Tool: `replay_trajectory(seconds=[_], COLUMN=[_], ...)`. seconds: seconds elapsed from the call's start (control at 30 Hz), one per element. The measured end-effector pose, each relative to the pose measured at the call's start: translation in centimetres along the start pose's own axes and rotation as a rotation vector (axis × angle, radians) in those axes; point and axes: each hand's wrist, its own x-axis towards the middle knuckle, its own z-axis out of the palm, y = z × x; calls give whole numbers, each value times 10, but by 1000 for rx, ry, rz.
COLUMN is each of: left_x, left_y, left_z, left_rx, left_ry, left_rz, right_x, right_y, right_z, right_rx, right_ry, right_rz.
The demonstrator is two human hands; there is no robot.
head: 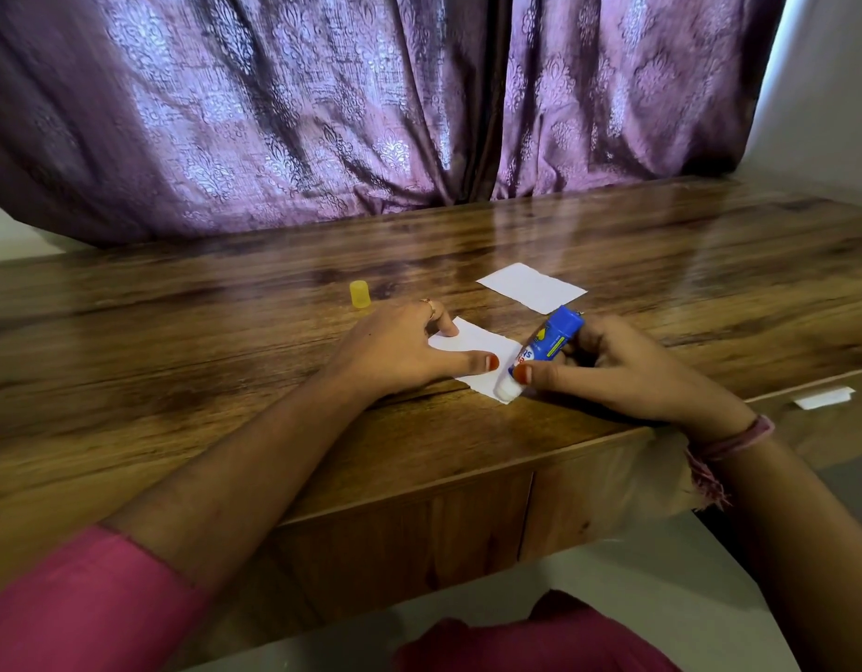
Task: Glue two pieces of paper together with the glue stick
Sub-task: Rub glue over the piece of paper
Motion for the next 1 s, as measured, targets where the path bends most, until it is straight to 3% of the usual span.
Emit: replay_trajectory(seconds=[0.13, 0.23, 0.37, 0.43, 0.53, 0.67, 1.0], left_x=[-1, -3, -3, -3, -5, -5, -9], left_y=[2, 3, 2, 0, -6, -14, 0], left_z=[0, -2, -11, -16, -24, -26, -20], left_rx=[28, 84, 54, -41, -68, -11, 146], left_ry=[-5, 28, 173, 207, 71, -157, -219], left_rz=[-1, -15, 5, 113, 329, 315, 273], right_x=[0, 3, 4, 5, 4, 3, 3], right_y=[-1, 4, 5, 6, 8, 6, -1], right_z=[-2, -5, -7, -7, -10, -9, -10], right_rx=[335, 397, 415, 421, 488, 498, 521], right_ry=[207, 409, 430, 453, 478, 470, 500], right_rz=[42, 94, 134, 136, 116, 118, 177])
